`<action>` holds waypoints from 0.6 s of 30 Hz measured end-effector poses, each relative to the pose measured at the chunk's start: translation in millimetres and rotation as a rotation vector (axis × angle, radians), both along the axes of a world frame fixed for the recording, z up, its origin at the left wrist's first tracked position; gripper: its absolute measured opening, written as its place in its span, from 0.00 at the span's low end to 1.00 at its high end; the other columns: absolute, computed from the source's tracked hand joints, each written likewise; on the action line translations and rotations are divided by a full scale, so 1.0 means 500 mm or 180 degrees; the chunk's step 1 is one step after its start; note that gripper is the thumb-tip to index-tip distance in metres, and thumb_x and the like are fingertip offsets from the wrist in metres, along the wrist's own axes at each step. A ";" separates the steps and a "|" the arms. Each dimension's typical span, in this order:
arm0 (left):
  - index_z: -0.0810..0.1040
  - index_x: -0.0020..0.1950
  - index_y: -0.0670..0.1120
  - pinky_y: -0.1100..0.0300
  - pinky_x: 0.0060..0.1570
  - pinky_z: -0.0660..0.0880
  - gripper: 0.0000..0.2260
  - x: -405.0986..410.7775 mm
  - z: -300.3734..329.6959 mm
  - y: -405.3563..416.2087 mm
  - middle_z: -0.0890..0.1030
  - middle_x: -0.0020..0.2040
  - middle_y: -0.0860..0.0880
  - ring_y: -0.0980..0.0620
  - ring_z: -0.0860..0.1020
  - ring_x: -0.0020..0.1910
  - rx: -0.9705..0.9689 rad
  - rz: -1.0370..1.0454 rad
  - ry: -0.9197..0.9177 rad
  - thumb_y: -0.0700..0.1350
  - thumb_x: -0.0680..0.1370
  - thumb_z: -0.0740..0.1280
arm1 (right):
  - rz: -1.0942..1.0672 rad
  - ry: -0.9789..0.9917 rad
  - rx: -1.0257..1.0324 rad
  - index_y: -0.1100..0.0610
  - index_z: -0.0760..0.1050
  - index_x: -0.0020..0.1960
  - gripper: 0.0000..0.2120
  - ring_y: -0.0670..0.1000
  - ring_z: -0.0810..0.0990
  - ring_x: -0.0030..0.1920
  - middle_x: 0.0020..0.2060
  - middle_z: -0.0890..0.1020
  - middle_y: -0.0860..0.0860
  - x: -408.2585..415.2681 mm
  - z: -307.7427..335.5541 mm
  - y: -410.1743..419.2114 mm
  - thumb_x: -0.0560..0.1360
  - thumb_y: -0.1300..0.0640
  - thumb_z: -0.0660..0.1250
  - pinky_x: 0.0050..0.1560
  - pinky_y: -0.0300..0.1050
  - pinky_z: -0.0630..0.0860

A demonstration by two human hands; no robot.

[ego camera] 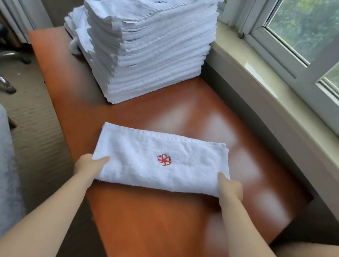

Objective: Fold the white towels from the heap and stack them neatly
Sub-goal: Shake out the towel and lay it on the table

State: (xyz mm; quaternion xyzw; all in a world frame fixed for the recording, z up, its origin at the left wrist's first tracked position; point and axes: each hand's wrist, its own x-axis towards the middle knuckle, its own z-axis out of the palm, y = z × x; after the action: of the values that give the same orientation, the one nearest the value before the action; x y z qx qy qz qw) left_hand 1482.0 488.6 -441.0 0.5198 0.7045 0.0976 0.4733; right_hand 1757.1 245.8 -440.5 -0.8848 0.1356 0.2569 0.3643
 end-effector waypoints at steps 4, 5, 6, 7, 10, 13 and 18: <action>0.78 0.46 0.43 0.52 0.43 0.77 0.11 -0.043 0.010 -0.039 0.81 0.49 0.42 0.42 0.79 0.44 0.0250 0.0542 -0.0415 0.50 0.75 0.72 | 0.0052 -0.0614 -0.0083 0.62 0.76 0.57 0.20 0.61 0.76 0.52 0.58 0.74 0.57 -0.047 0.003 -0.052 0.78 0.46 0.61 0.52 0.50 0.74; 0.79 0.46 0.42 0.52 0.42 0.77 0.12 -0.055 0.009 -0.054 0.82 0.49 0.42 0.42 0.79 0.43 0.0317 0.0557 -0.0339 0.51 0.74 0.72 | 0.0085 -0.0690 -0.0200 0.62 0.74 0.60 0.21 0.61 0.76 0.50 0.59 0.73 0.57 -0.064 0.000 -0.067 0.79 0.46 0.60 0.50 0.50 0.72; 0.80 0.48 0.40 0.52 0.42 0.76 0.14 -0.065 0.009 -0.072 0.82 0.48 0.41 0.41 0.79 0.43 0.0324 0.0648 -0.0305 0.52 0.74 0.72 | 0.0142 -0.0669 -0.0303 0.61 0.73 0.61 0.20 0.61 0.76 0.50 0.58 0.73 0.57 -0.081 -0.004 -0.085 0.79 0.45 0.59 0.50 0.50 0.72; 0.80 0.50 0.39 0.52 0.41 0.76 0.17 -0.074 0.009 -0.091 0.81 0.48 0.42 0.41 0.80 0.44 0.0238 0.0854 -0.0372 0.52 0.73 0.73 | 0.0218 -0.0575 -0.0343 0.60 0.73 0.59 0.19 0.60 0.77 0.49 0.56 0.75 0.56 -0.095 -0.013 -0.102 0.79 0.45 0.59 0.49 0.49 0.73; 0.76 0.53 0.42 0.54 0.38 0.76 0.19 -0.101 0.020 -0.145 0.79 0.44 0.46 0.46 0.80 0.41 -0.0586 0.1969 -0.1209 0.49 0.69 0.77 | 0.0270 -0.0022 0.0021 0.59 0.74 0.53 0.14 0.55 0.77 0.41 0.48 0.80 0.55 -0.106 -0.009 -0.135 0.76 0.48 0.63 0.43 0.47 0.73; 0.74 0.58 0.46 0.58 0.40 0.76 0.19 -0.113 0.040 -0.196 0.79 0.48 0.47 0.49 0.79 0.45 -0.1112 0.2364 -0.2245 0.46 0.71 0.75 | 0.0107 0.0877 0.0908 0.61 0.76 0.53 0.14 0.55 0.80 0.39 0.43 0.82 0.55 -0.100 0.027 -0.149 0.72 0.55 0.71 0.40 0.45 0.74; 0.75 0.64 0.43 0.48 0.50 0.78 0.19 -0.104 0.097 -0.238 0.81 0.57 0.42 0.42 0.80 0.54 -0.0665 0.1692 -0.2573 0.39 0.73 0.69 | 0.0678 0.1762 0.1484 0.58 0.76 0.50 0.11 0.56 0.84 0.39 0.36 0.85 0.57 -0.107 0.094 -0.130 0.72 0.53 0.68 0.36 0.45 0.78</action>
State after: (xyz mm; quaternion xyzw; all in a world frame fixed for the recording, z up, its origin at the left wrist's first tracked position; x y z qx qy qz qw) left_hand 1430.1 369.4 -392.4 0.1924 0.5788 0.3377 0.7169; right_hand 1703.5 180.9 -393.5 -0.6844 0.0741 0.5467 0.4767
